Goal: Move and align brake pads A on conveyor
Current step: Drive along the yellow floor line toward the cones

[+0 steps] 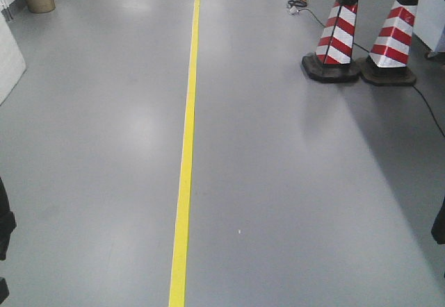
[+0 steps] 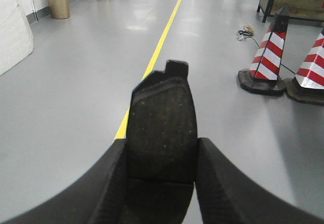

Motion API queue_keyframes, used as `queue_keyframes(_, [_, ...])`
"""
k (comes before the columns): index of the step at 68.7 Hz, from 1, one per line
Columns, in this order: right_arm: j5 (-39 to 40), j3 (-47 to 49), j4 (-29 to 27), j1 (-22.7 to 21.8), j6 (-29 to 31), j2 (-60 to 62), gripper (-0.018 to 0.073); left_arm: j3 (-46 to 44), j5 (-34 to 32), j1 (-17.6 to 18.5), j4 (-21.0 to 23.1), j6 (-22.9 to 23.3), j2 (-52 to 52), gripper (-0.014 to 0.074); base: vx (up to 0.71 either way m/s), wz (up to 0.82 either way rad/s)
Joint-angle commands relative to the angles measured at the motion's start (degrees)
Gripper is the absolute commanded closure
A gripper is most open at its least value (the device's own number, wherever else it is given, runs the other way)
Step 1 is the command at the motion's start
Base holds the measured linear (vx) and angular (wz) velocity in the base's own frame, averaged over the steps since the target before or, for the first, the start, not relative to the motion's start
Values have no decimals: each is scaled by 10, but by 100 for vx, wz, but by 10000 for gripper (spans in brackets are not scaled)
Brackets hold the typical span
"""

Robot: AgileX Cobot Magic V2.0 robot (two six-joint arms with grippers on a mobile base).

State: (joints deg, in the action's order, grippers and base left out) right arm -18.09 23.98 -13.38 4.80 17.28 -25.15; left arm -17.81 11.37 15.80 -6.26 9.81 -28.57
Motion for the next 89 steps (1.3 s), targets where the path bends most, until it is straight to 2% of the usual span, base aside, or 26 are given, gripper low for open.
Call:
queue_keyframes(1, [53,18,-1,-1,6,-4,564,-17,-55,1,-1,1,-4,603,75,3])
queue_keyframes(89, [53,18,-1,-1,6,-4,564,-17,-51,1,-1,1,-4,603,72,1])
